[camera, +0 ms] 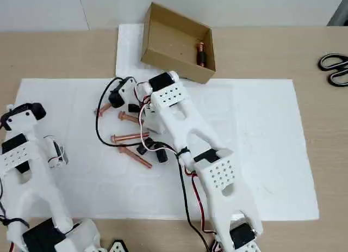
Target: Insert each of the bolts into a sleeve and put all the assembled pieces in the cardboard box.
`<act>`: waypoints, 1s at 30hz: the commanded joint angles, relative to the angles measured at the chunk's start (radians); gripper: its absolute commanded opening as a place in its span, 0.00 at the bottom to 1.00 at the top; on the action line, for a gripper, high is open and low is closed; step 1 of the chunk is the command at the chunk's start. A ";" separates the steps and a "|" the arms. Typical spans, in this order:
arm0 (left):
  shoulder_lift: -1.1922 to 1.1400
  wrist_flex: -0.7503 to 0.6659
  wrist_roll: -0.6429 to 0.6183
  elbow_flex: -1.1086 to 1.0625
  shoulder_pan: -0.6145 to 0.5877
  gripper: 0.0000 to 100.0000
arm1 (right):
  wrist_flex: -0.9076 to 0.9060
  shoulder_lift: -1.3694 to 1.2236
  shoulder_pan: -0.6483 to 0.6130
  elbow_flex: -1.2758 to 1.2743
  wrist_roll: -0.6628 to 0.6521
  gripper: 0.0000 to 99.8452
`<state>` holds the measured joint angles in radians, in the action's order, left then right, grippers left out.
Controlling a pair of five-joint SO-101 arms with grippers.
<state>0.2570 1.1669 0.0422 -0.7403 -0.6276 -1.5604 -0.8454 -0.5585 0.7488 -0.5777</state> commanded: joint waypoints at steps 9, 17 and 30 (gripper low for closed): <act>0.041 0.021 -0.021 0.013 0.087 0.13 | -0.018 -0.002 0.002 -0.003 0.011 0.00; 0.034 0.049 -0.020 0.179 0.288 0.13 | -0.101 0.067 0.039 -0.002 0.057 0.01; -0.157 0.127 0.133 0.644 0.331 0.13 | -0.111 0.443 0.226 -0.009 0.279 0.01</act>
<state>0.1619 1.2620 0.2217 -0.1987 -0.2869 -1.6602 -0.4987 -0.3652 0.7350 -0.3475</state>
